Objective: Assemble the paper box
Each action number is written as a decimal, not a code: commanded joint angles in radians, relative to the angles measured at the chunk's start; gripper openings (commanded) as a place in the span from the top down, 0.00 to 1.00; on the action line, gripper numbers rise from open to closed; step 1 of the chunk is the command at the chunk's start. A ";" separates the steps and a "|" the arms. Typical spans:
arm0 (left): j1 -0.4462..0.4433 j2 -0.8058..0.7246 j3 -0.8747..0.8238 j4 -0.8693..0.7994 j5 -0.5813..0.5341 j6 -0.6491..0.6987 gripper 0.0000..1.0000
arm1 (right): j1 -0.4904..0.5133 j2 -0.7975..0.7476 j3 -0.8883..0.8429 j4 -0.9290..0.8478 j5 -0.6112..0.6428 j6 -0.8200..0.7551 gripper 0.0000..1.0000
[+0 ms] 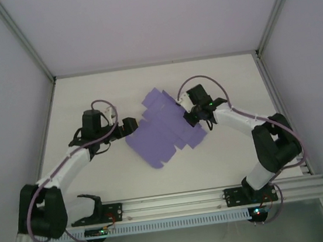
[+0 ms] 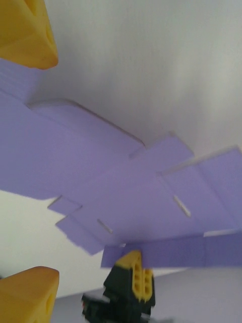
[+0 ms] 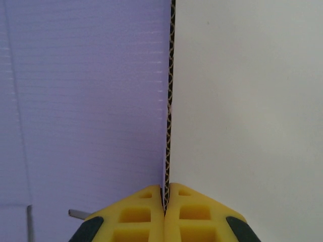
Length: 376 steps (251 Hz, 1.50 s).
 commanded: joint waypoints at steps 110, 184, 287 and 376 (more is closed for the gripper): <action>-0.027 0.395 0.370 0.140 0.187 -0.031 0.00 | 0.166 -0.021 -0.178 0.477 0.271 -0.384 1.00; -0.047 0.486 0.499 -0.054 0.062 0.042 0.23 | 0.198 -0.043 -0.230 0.568 0.277 -0.481 1.00; -0.125 0.501 0.553 -0.232 -0.088 0.166 0.68 | 0.203 -0.052 -0.202 0.595 0.327 -0.419 1.00; -0.187 0.504 0.567 -0.211 -0.024 0.237 0.50 | 0.225 -0.057 -0.196 0.597 0.347 -0.393 1.00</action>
